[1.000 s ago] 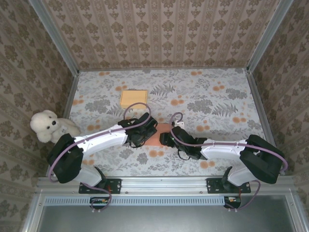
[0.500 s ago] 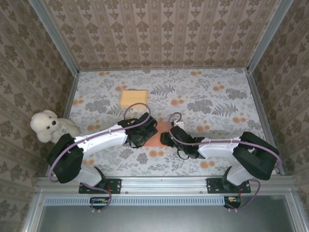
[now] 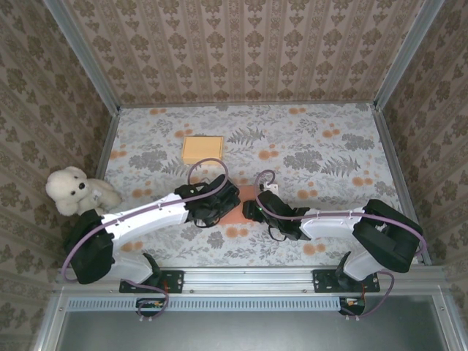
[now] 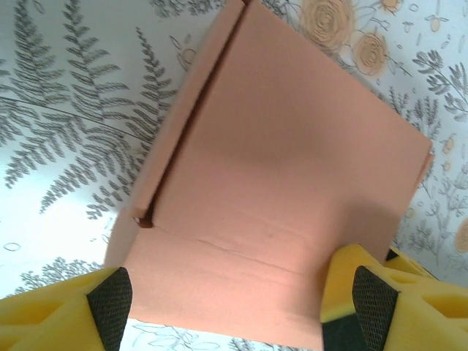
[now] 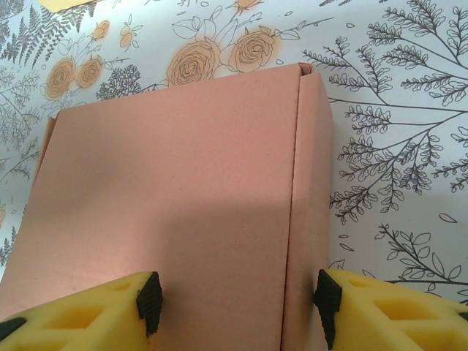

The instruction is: Fold the paper box

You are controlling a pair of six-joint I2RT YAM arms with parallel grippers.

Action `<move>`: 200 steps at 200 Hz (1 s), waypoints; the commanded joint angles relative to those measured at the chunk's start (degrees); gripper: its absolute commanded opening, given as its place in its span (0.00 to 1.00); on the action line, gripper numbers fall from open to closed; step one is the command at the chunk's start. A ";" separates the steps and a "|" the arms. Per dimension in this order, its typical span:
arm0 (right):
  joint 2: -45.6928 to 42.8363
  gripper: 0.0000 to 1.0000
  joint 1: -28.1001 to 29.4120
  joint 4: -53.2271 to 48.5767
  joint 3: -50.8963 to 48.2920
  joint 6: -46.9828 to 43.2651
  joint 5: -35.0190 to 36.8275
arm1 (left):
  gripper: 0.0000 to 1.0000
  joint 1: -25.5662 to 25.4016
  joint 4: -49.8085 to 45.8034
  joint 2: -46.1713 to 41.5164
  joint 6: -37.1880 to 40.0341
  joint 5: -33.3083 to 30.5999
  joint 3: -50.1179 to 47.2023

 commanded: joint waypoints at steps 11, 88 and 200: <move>-1.38 0.61 -0.18 -1.14 0.16 0.77 -0.11 | 0.84 0.84 -1.25 -2.83 1.58 -3.10 -4.39; -0.50 0.61 -0.18 -0.14 0.08 0.94 -0.65 | 0.85 0.04 6.75 -1.80 0.21 -2.86 -7.19; 0.41 0.61 -0.14 1.83 -0.63 1.78 -1.25 | 0.81 -5.23 6.90 1.80 -3.92 -4.57 -4.19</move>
